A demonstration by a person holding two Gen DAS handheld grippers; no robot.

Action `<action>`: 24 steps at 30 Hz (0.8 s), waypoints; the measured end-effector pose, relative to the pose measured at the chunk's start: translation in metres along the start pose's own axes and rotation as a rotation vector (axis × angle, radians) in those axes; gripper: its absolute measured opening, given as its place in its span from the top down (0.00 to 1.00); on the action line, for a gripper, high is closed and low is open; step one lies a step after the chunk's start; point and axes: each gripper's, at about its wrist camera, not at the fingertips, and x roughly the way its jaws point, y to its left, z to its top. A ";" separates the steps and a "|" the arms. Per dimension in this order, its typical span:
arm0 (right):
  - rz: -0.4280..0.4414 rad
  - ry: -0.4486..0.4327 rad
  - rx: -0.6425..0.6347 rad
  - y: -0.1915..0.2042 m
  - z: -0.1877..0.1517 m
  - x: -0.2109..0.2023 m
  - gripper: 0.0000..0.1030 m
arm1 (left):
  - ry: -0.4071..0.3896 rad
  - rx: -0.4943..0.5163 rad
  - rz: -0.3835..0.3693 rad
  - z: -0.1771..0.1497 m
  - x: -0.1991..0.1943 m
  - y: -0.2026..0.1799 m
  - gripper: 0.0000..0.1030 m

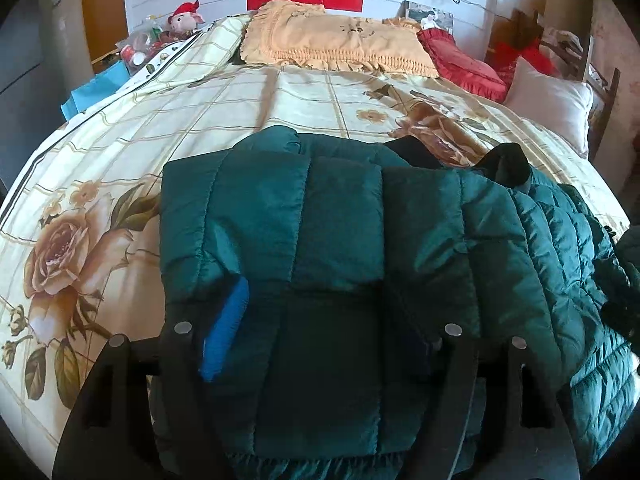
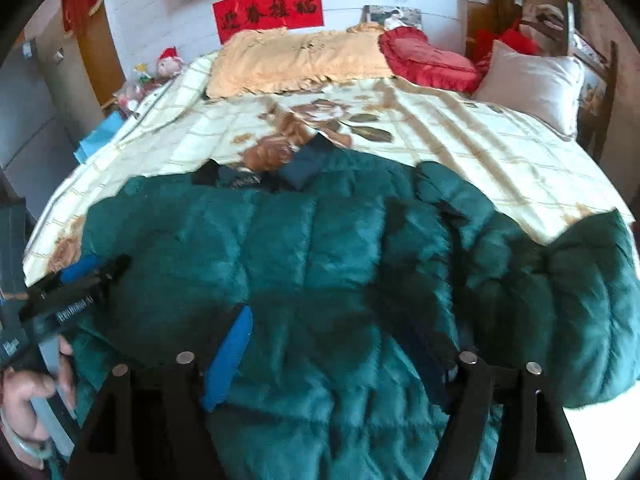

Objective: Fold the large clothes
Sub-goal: 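Move the right gripper toward the other green sleeve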

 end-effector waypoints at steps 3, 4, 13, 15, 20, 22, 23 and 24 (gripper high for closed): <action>-0.022 0.056 -0.004 -0.004 -0.009 0.021 0.26 | -0.006 0.005 -0.003 -0.002 -0.001 -0.001 0.28; -0.032 0.071 -0.018 -0.002 -0.012 0.031 0.26 | -0.004 0.008 0.001 -0.002 -0.002 -0.002 0.28; -0.038 -0.026 -0.059 -0.001 -0.014 -0.022 0.26 | -0.016 -0.014 -0.027 -0.012 -0.050 -0.013 0.28; -0.024 -0.050 -0.045 -0.007 -0.016 -0.040 0.26 | -0.023 -0.013 -0.045 -0.014 -0.061 -0.019 0.28; -0.033 -0.082 -0.023 -0.020 -0.022 -0.072 0.19 | -0.046 -0.016 -0.078 -0.019 -0.084 -0.040 0.28; -0.038 -0.087 -0.014 -0.024 -0.024 -0.077 0.19 | -0.054 -0.014 -0.072 -0.021 -0.090 -0.050 0.28; -0.041 -0.086 -0.011 -0.025 -0.026 -0.079 0.19 | -0.058 -0.013 -0.072 -0.022 -0.093 -0.053 0.28; -0.042 -0.085 -0.009 -0.026 -0.029 -0.081 0.19 | -0.062 -0.011 -0.072 -0.023 -0.095 -0.056 0.28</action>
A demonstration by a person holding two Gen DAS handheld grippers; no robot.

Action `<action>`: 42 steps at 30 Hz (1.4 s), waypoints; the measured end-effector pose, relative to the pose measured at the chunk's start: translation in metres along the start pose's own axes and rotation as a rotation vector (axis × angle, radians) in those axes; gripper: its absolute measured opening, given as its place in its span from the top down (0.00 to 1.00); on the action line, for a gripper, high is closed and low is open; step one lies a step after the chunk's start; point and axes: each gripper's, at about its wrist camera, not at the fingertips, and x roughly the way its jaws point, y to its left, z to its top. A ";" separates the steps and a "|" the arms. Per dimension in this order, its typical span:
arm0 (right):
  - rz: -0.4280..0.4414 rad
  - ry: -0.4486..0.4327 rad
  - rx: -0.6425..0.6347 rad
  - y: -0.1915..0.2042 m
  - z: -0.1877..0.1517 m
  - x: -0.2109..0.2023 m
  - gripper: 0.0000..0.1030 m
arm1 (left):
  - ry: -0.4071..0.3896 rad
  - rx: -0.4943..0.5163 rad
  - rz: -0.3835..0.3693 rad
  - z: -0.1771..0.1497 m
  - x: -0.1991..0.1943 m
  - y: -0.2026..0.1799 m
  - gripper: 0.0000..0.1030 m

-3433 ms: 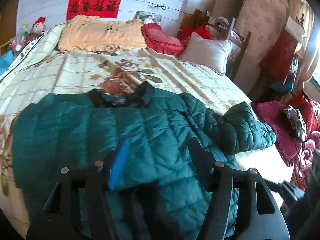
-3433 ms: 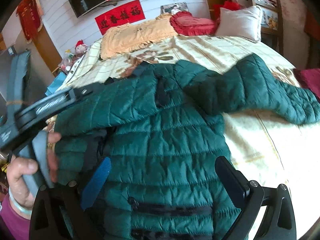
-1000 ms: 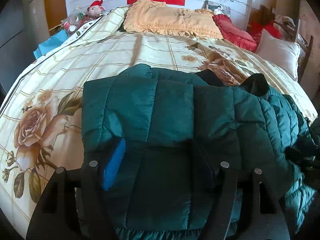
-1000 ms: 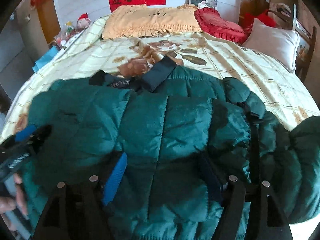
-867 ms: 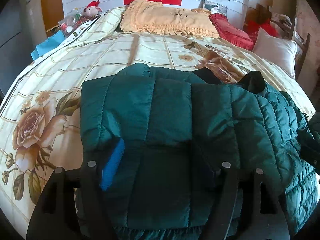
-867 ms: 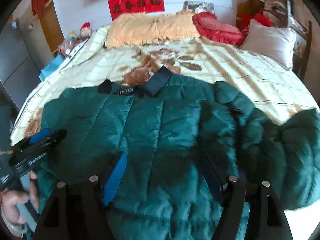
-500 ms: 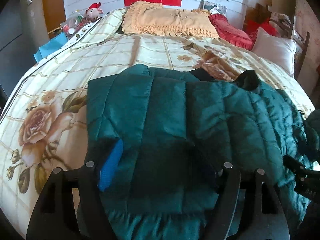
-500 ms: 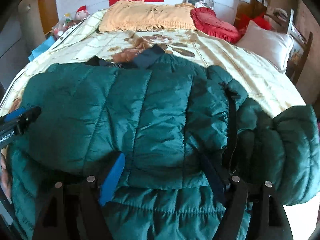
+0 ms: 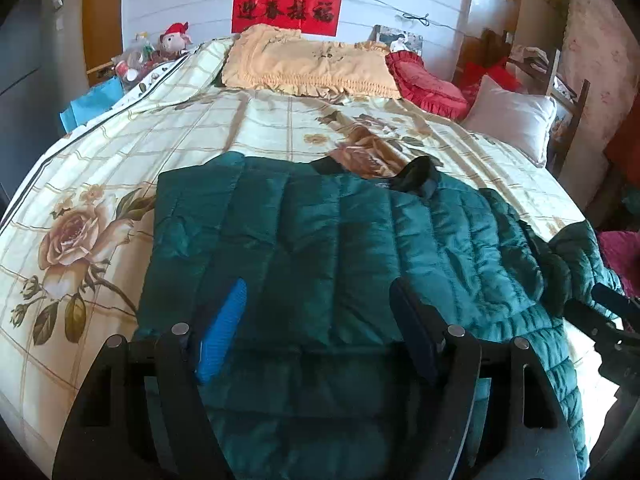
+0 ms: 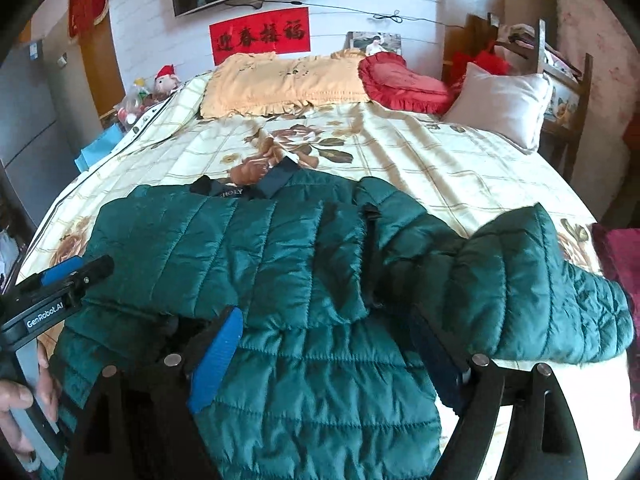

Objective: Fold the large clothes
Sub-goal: 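Move the right gripper toward the other green sleeve, then grasp the sleeve cuff with the right gripper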

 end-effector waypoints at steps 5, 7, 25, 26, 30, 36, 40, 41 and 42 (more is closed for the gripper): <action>0.009 -0.007 0.004 -0.008 -0.008 -0.011 0.19 | -0.017 0.025 0.036 -0.005 -0.009 -0.015 0.28; 0.002 -0.013 0.009 -0.014 -0.012 -0.017 0.19 | -0.034 0.036 0.049 -0.006 -0.013 -0.019 0.28; -0.123 -0.008 0.103 -0.117 -0.028 -0.043 0.19 | -0.003 0.053 0.000 -0.014 -0.006 -0.045 0.28; -0.137 -0.009 0.112 -0.125 -0.028 -0.044 0.19 | 0.002 0.051 0.002 -0.014 -0.004 -0.044 0.28; -0.239 -0.023 0.193 -0.187 -0.031 -0.052 0.19 | 0.009 0.029 0.004 -0.014 0.000 -0.035 0.28; -0.386 0.021 0.354 -0.282 -0.036 -0.046 0.16 | 0.027 -0.015 0.009 -0.014 0.005 -0.019 0.28; -0.432 0.046 0.515 -0.344 -0.047 -0.037 0.16 | 0.025 -0.029 0.016 -0.014 0.005 -0.009 0.28; -0.434 0.044 0.554 -0.354 -0.050 -0.035 0.16 | 0.025 -0.033 0.018 -0.014 0.005 -0.007 0.28; -0.437 0.048 0.599 -0.365 -0.054 -0.032 0.16 | 0.027 -0.037 0.020 -0.014 0.005 -0.004 0.28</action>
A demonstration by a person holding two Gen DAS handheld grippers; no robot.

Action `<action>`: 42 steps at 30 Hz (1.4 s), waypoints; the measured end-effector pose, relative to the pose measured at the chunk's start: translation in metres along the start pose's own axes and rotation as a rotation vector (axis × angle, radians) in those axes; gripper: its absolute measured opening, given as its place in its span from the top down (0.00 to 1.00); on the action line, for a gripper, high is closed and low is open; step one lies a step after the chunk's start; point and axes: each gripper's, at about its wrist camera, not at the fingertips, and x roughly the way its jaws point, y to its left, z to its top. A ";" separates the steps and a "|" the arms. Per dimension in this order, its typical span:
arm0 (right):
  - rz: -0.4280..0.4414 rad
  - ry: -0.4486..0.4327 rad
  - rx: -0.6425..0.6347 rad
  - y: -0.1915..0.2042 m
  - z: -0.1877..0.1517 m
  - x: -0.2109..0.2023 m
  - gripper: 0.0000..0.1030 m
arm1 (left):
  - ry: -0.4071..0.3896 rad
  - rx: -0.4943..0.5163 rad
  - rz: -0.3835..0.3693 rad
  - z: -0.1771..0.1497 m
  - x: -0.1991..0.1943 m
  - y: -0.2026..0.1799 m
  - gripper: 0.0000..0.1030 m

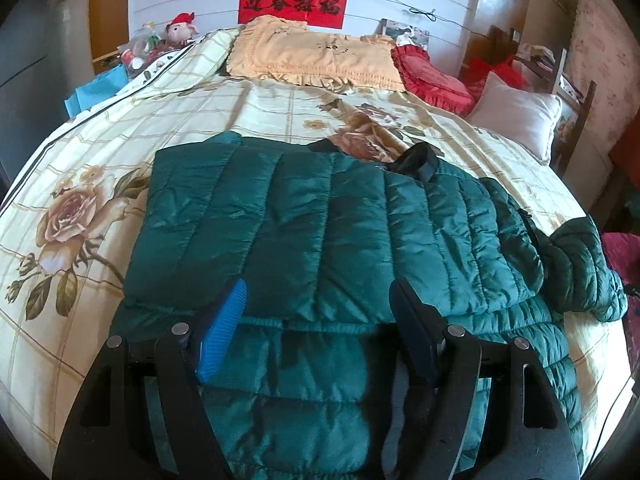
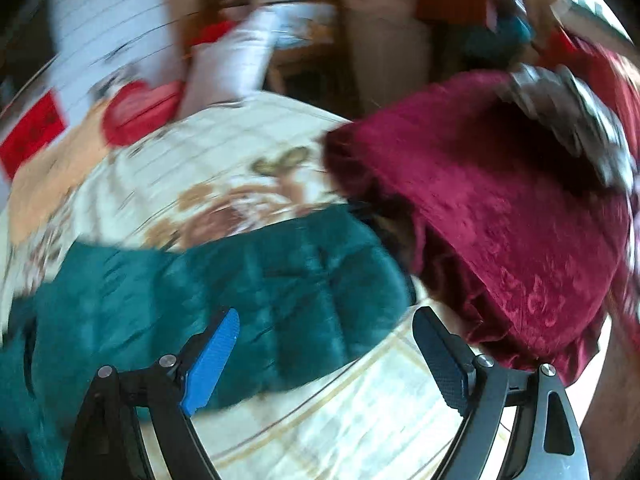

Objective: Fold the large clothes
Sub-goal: 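Grasp the sleeve cuff with the right gripper, then lift the held sleeve and fold it across the jacket body with the right gripper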

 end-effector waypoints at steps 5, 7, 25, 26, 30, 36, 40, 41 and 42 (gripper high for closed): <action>0.015 0.064 0.137 -0.023 0.005 0.032 0.16 | 0.009 -0.016 -0.001 0.000 0.001 0.008 0.28; 0.010 0.073 0.148 -0.024 0.004 0.043 0.16 | 0.011 -0.016 0.001 -0.002 0.001 0.010 0.28; 0.049 0.030 0.178 -0.017 0.008 0.062 0.59 | 0.025 -0.025 0.026 -0.005 0.004 0.023 0.28; 0.049 0.023 0.150 -0.015 0.009 0.061 0.63 | 0.024 -0.025 0.027 -0.005 0.004 0.023 0.28; 0.079 -0.056 0.117 -0.014 0.013 0.040 0.85 | 0.025 -0.026 0.025 -0.005 0.004 0.023 0.28; 0.169 -0.183 0.072 -0.001 0.026 -0.013 0.87 | 0.022 -0.036 0.024 -0.005 0.000 0.028 0.28; 0.242 -0.240 0.013 0.021 0.034 -0.050 0.87 | 0.019 -0.034 0.027 -0.005 -0.002 0.029 0.28; 0.263 -0.248 0.000 0.027 0.035 -0.059 0.87 | 0.019 -0.034 0.029 -0.005 -0.002 0.030 0.28; 0.287 -0.257 -0.013 0.034 0.036 -0.068 0.88 | 0.019 -0.035 0.031 -0.005 -0.003 0.031 0.28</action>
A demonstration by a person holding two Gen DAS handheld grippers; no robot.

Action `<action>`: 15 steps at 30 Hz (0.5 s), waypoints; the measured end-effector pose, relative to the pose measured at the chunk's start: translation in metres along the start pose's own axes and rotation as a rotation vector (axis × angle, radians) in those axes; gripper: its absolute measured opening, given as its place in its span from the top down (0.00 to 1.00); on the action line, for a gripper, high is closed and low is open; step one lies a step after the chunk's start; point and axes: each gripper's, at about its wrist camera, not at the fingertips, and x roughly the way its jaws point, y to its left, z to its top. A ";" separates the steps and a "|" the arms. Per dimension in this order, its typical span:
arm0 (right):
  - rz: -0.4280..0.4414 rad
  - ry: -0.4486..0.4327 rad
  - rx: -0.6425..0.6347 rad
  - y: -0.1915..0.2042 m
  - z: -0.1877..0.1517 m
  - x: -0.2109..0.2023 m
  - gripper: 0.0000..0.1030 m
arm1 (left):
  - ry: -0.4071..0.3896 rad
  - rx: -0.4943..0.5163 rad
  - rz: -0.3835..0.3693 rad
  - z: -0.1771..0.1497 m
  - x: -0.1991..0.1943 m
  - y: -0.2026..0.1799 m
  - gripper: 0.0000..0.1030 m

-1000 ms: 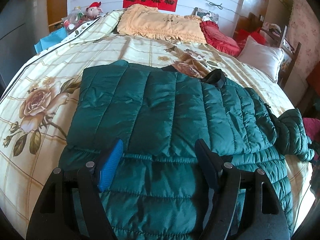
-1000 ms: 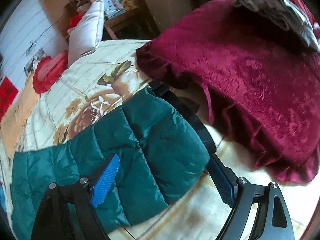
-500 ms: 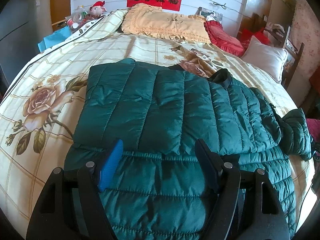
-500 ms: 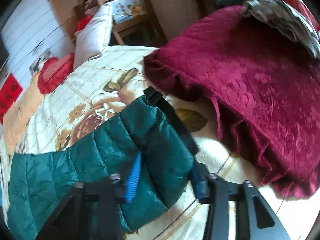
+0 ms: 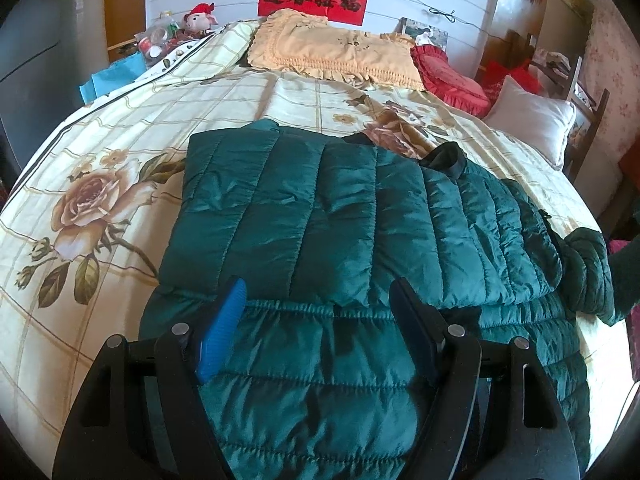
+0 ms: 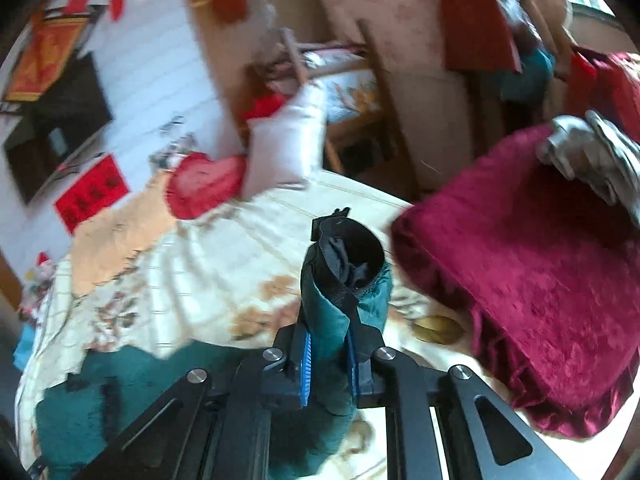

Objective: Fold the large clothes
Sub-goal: 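Lift the held sleeve and fold it across the jacket body with the right gripper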

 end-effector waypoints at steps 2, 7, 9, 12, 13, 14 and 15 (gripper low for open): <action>0.054 -0.010 -0.025 0.019 0.004 -0.011 0.88 | 0.002 -0.002 0.002 0.000 -0.001 0.001 0.28; 0.203 -0.011 -0.139 0.084 0.008 -0.037 0.88 | 0.007 0.000 0.007 -0.002 -0.002 0.005 0.28; 0.263 0.008 -0.189 0.114 0.004 -0.042 0.88 | 0.005 -0.007 0.007 -0.002 -0.003 0.007 0.28; 0.336 0.036 -0.235 0.151 -0.007 -0.046 0.88 | 0.005 -0.019 0.009 -0.002 -0.004 0.012 0.28; 0.366 0.049 -0.252 0.168 -0.012 -0.046 0.88 | 0.005 -0.022 0.009 -0.002 -0.004 0.013 0.28; 0.384 0.060 -0.259 0.175 -0.016 -0.046 0.88 | 0.004 -0.024 0.010 -0.002 -0.004 0.015 0.28; 0.415 0.087 -0.273 0.192 -0.023 -0.044 0.88 | 0.004 -0.026 0.011 -0.002 -0.005 0.016 0.28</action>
